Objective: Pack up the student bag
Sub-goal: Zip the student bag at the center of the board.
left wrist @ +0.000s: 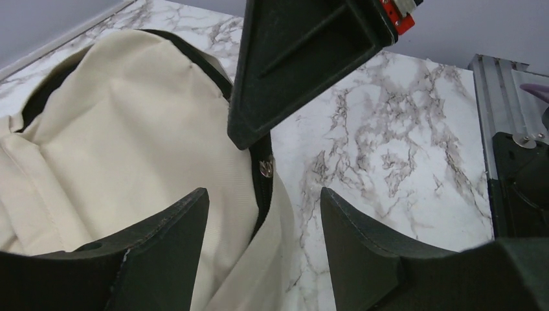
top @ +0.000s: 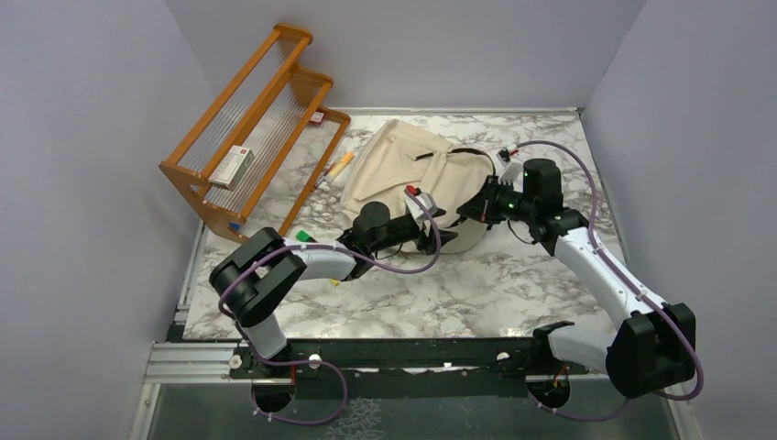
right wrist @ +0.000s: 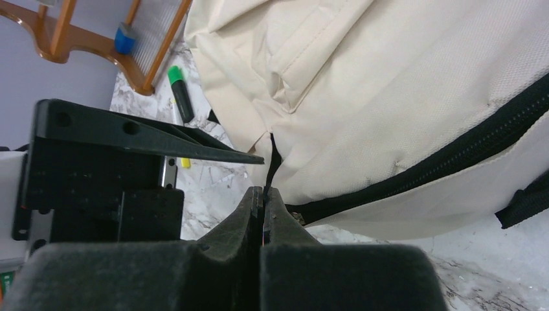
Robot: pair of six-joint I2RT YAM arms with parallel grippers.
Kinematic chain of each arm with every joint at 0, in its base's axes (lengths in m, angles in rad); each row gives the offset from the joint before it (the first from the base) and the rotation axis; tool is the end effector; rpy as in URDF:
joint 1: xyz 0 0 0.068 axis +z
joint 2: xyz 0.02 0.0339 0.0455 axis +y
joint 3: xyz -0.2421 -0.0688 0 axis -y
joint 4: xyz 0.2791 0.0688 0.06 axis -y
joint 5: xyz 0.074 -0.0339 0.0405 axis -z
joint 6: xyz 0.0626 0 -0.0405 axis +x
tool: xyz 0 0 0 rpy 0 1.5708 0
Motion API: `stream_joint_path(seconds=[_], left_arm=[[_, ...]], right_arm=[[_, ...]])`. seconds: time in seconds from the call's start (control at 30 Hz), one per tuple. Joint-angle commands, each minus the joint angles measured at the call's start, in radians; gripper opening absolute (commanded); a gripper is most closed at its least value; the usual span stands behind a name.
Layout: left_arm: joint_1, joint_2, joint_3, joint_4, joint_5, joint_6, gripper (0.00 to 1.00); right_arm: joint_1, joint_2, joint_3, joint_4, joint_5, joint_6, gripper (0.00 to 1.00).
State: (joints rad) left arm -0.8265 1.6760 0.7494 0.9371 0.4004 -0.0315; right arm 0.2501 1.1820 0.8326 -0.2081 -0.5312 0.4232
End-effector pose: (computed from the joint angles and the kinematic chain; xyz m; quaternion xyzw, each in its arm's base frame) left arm 0.2481 -0.3054 0.1685 0.3972 0.5809 -0.4170 0.5753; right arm 0.3018 0.1098 0.2307 -0.0540 0.8516 0.3713 0.3661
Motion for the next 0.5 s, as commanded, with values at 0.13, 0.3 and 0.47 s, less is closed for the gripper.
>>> stream_joint_path(seconds=[0.13, 0.3, 0.47], left_arm=[[-0.035, 0.063, -0.034, 0.247, -0.090, -0.126, 0.64], [-0.047, 0.124, -0.023, 0.339, -0.112, -0.146, 0.63], [-0.054, 0.165, 0.001, 0.364, -0.120, -0.146, 0.61]], right_arm=[[0.006, -0.033, -0.003, 0.054, -0.046, 0.007, 0.02], [0.006, -0.034, -0.009, 0.047, -0.050, 0.002, 0.01], [0.006, -0.031, -0.012, 0.047, -0.067, 0.002, 0.01]])
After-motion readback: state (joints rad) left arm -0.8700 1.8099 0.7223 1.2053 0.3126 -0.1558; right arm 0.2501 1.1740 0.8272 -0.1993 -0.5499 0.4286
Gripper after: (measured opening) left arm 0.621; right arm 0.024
